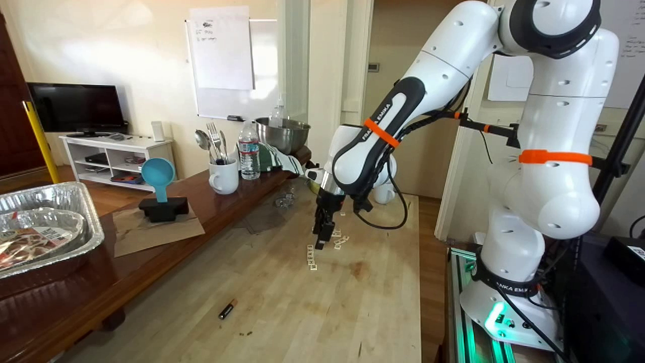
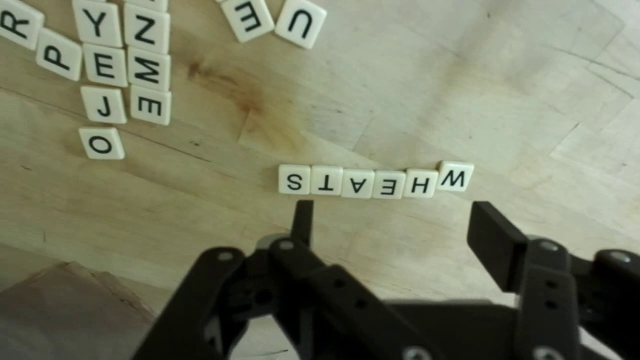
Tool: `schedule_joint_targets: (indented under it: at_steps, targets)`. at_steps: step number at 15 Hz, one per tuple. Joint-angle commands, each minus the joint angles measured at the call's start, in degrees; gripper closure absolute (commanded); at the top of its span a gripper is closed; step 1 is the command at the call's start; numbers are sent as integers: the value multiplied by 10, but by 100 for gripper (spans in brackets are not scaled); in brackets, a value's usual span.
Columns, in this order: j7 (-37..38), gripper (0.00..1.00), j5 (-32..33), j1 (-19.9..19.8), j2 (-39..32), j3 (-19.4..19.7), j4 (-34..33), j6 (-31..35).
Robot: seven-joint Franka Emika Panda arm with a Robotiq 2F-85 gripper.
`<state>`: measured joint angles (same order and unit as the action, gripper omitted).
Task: Add one more block to the straight row
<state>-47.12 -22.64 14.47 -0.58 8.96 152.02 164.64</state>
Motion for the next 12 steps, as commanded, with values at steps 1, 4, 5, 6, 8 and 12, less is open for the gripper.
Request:
schedule_joint_targets:
  at_steps: [1, 4, 5, 6, 8, 12]
  targets:
    - [63, 0, 66, -4, 26, 7, 18, -1]
    - [121, 0, 111, -64, 38, -49, 18, -7]
    - [140, 0, 122, -71, 41, -56, 18, -9]
    - [155, 0, 130, -76, 44, -62, 18, -13]
    - [182, 0, 140, -82, 50, -72, 18, -19]
    - [210, 0, 146, -83, 61, -83, 22, -32]
